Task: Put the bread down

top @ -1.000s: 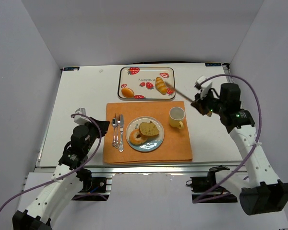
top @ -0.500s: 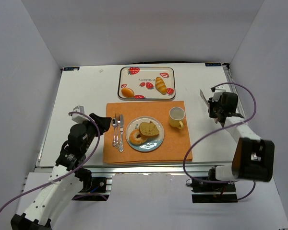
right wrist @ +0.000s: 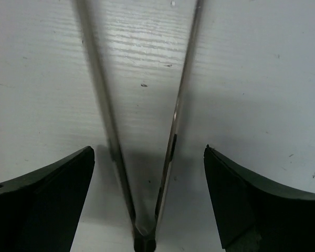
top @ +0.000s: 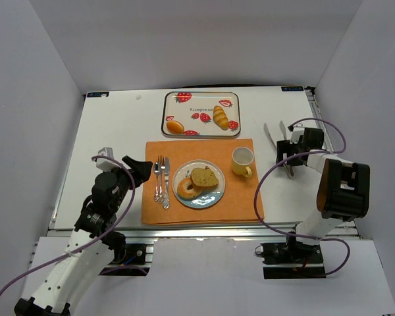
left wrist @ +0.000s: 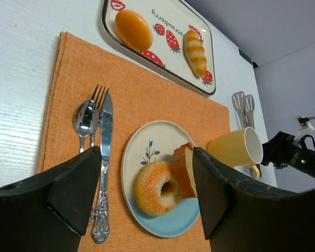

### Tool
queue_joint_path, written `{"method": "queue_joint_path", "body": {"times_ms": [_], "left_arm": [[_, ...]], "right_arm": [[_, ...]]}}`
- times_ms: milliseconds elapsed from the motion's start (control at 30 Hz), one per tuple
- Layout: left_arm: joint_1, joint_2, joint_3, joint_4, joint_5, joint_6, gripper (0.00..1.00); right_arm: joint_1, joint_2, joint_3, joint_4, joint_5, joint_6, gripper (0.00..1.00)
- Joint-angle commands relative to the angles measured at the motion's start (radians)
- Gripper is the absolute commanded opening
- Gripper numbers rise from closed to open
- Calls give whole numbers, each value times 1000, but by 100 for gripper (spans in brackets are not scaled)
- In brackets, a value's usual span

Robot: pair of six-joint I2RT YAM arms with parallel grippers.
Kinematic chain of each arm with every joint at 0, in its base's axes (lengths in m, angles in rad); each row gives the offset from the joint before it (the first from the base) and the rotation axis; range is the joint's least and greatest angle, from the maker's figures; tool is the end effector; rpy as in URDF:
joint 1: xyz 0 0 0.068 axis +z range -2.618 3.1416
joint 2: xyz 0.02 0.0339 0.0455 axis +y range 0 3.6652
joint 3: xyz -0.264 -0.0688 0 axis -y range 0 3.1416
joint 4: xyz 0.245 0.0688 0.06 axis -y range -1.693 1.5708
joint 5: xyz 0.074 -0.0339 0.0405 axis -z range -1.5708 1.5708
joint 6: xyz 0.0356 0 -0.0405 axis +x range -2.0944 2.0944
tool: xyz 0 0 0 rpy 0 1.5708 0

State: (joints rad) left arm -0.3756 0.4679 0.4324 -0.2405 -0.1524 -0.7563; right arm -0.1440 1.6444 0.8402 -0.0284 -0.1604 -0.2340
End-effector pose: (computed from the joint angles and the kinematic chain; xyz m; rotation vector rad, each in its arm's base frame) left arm 0.1289 -0.0450 0.2541 -0.4648 1.8357 -0.6446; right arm 0.3235 -0.0412 0.1612 -0.1816 2.3825 0.0150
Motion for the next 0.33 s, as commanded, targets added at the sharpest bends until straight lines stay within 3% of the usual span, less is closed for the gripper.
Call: {"method": "queue_joint_path", "body": {"times_ms": [0,200,300], "left_arm": [[3,8,20,-28,-19,15,79],[3,29,9,1,-22,8,79],[3,43,11,13,-22,8,78]], "right_arm": [[-23,-32,33,-62,-7,-47,89],[-25,-158,95,-133,102,-54,90],[-23,-231,123,-142,78,-57,89]]}}
